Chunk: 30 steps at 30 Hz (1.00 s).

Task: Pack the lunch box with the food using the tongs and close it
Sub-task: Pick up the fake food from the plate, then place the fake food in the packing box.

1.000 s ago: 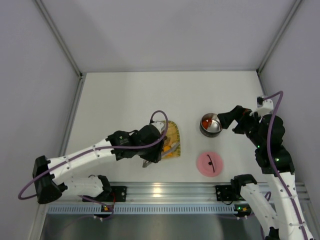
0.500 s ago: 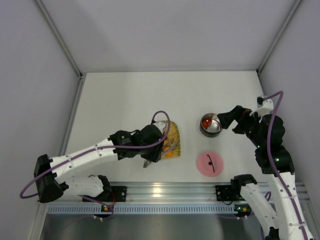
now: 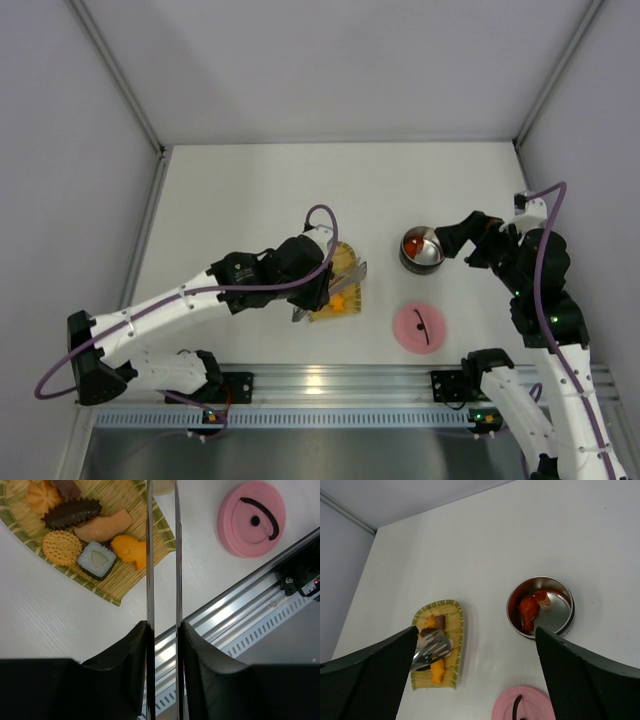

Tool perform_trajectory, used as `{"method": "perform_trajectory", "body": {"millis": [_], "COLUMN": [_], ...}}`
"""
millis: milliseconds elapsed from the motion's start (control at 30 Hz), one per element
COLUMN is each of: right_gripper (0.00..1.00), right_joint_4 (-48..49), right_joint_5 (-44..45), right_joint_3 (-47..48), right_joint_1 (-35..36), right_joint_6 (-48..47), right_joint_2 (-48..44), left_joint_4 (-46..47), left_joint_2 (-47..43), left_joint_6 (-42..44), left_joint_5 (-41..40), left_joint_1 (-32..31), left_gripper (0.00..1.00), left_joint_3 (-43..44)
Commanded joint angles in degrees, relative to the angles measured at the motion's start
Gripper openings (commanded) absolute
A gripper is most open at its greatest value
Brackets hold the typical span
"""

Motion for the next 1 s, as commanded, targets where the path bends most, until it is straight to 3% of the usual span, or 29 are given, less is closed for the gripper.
{"method": "perform_trajectory", "body": {"millis": [0, 333, 667, 967], "right_gripper": [0.99, 0.99, 0.99, 0.99], "right_joint_4": [0.9, -0.3, -3.7, -5.0], "right_joint_5": [0.1, 0.5, 2.2, 3.1], "right_joint_3": [1.5, 2.8, 5.7, 6.8], "right_joint_1": [-0.7, -0.6, -0.6, -0.7], "right_joint_6": [0.1, -0.4, -1.8, -2.8], "right_joint_2": [-0.4, 0.2, -0.4, -0.8], "left_joint_4": [3.9, 13.8, 15.0, 15.2], "left_joint_2": [0.5, 17.2, 33.1, 38.0], "left_joint_6": [1.6, 6.0, 7.6, 7.5], "left_joint_5": [-0.5, 4.8, 6.5, 4.2], "left_joint_1": [-0.2, -0.2, -0.1, 0.1], "left_gripper": [0.32, 0.32, 0.33, 0.43], "left_joint_3": [5.0, 20.0, 35.1, 37.4]}}
